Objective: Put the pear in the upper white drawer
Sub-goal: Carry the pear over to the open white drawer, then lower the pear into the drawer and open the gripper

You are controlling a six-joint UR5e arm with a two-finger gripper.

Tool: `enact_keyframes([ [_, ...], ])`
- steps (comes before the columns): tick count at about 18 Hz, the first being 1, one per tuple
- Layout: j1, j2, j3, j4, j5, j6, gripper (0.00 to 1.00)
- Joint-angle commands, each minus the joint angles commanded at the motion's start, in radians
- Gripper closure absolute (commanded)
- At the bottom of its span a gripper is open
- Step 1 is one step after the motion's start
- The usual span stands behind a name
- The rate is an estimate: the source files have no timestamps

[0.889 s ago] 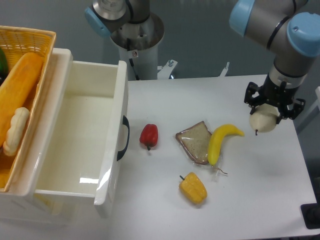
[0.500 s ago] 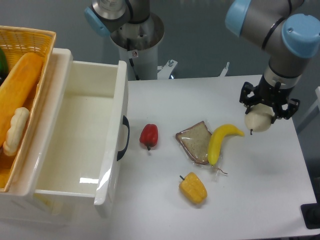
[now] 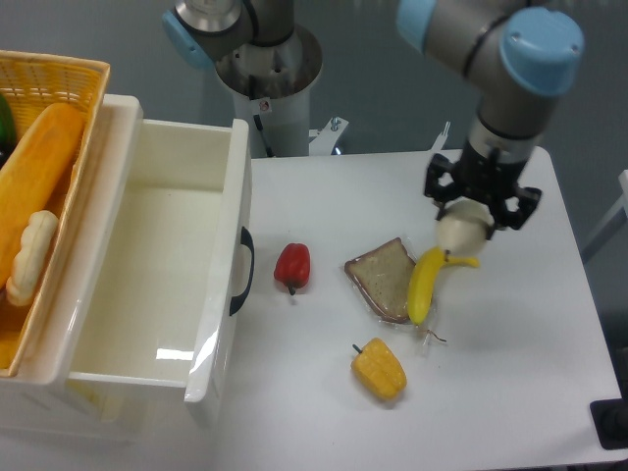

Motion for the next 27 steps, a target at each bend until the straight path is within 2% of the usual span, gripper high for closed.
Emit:
enact_keyframes([
  [6,-0.074,0.129,-0.046,0.0,-0.065,-0.135,0.78],
  [9,-0.141,0.16,-0.045,0.002,-0.069,-0.196,0.78],
  [15,-0.291,0.163,-0.046,0.005,-0.089,-0.269,0.78],
  [21,-0.379,0.149,-0.055,0.009,-0.109,-0.276,0.78],
  [25,-0.407,0.149,-0.055,0.011,-0.109,-0.278,0.78],
  [27,-0.427,0.129,-0.055,0.012,-0.106,-0.281,0.78],
])
